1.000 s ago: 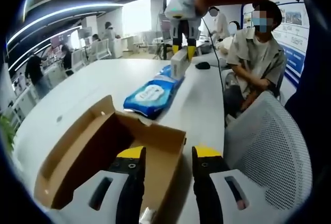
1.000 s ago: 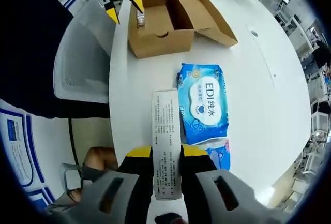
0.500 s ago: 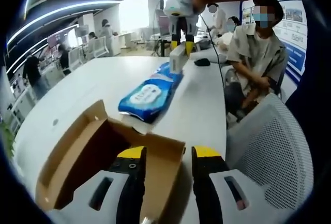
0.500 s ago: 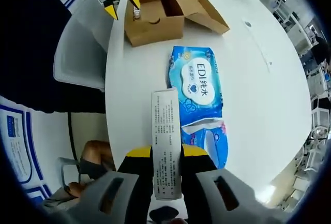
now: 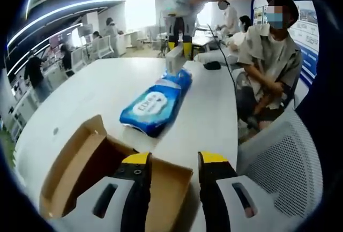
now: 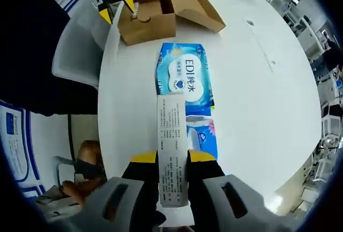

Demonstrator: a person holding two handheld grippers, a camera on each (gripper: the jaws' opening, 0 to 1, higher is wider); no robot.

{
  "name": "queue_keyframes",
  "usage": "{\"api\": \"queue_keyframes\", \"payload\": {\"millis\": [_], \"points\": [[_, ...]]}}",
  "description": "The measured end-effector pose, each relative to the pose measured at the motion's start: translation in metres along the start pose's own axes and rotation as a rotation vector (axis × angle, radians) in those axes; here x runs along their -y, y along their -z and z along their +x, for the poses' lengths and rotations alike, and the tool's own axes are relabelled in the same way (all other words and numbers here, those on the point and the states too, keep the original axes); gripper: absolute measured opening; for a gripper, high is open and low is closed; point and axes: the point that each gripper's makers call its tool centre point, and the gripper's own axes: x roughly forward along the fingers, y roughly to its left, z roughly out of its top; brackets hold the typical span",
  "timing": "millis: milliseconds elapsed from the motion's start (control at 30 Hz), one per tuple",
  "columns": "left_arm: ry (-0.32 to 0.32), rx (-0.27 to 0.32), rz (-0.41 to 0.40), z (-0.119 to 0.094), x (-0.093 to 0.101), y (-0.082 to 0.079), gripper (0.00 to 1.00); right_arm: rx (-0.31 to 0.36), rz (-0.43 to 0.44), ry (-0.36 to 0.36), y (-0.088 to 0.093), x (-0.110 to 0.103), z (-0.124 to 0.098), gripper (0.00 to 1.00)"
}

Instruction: Operate the shoe box by opening the lid, removing the specified soft item, and placing it in the target area until the item is outside and the box remains undamaged.

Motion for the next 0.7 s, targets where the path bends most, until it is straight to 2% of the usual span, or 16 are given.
{"api": "queue_keyframes", "payload": {"millis": [400,700], "points": [[-0.013,-0.008,0.002,0.025,-0.007,-0.029,0.32,0.015,-0.018,-0.002,0.012,0.038,0.002,0.17],[-0.020,-0.022,-0.007,0.032,-0.007,-0.033,0.30,0.029,-0.027,0.005,0.017,0.064,0.009,0.17]]}}
